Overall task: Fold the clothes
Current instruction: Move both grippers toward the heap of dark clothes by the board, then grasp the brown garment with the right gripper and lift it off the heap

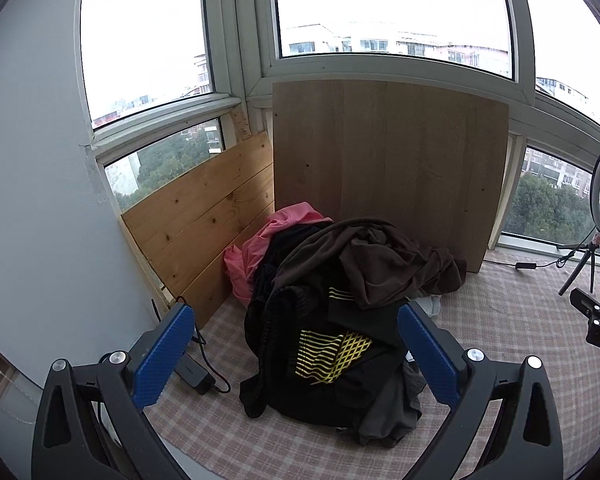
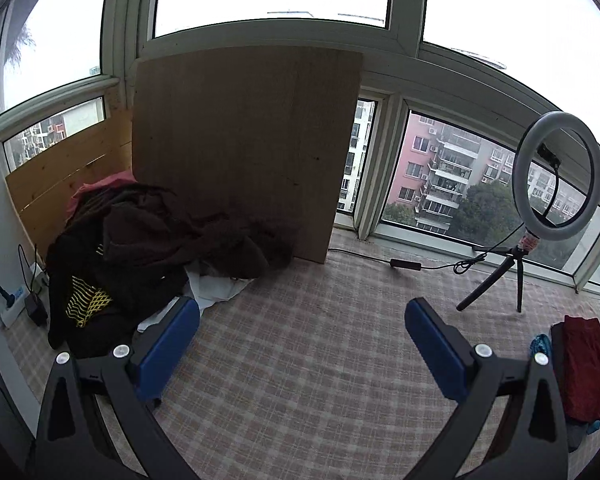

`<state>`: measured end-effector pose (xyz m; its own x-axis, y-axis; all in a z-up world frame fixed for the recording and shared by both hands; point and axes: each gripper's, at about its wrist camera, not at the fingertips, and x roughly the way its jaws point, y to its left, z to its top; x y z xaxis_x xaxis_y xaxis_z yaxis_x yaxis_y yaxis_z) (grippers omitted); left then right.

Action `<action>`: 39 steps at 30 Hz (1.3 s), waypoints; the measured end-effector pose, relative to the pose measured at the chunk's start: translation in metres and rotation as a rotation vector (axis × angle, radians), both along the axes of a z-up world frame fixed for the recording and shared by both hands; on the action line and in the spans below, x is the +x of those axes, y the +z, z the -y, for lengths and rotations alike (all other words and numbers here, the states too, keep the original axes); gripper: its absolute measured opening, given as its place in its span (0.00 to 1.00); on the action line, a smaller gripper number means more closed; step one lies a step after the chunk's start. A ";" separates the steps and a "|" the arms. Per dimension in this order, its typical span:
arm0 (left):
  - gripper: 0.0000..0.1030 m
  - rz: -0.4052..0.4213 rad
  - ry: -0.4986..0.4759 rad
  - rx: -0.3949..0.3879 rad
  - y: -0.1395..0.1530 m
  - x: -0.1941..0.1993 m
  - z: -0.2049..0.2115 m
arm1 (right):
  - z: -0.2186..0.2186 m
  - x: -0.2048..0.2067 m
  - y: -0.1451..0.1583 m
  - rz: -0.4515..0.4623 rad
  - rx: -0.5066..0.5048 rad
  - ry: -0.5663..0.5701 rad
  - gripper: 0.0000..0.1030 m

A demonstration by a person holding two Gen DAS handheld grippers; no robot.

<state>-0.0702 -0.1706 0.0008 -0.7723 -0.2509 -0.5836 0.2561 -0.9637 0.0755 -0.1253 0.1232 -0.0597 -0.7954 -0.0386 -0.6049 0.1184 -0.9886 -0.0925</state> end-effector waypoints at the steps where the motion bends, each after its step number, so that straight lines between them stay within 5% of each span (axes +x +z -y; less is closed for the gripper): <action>1: 0.99 0.001 0.000 0.000 0.000 -0.003 0.002 | 0.004 -0.005 -0.001 0.002 0.000 0.005 1.00; 14: 0.99 0.038 -0.001 0.013 -0.018 -0.042 0.029 | 0.048 -0.062 -0.019 0.043 -0.017 0.036 1.00; 27: 0.99 0.105 -0.011 0.019 -0.048 -0.095 0.052 | 0.089 -0.156 -0.084 0.208 -0.116 0.070 1.00; 35: 0.99 0.115 0.027 0.026 -0.056 -0.110 0.074 | 0.146 -0.211 -0.108 0.351 -0.385 0.186 1.00; 39: 0.99 0.115 0.064 0.022 -0.058 -0.106 0.090 | 0.184 -0.233 -0.125 0.438 -0.381 0.218 1.00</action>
<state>-0.1764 -0.2601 -0.0568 -0.6825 -0.2836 -0.6736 0.3079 -0.9474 0.0869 -0.3584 -0.0604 -0.1850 -0.4260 -0.4499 -0.7849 0.2688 -0.8913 0.3650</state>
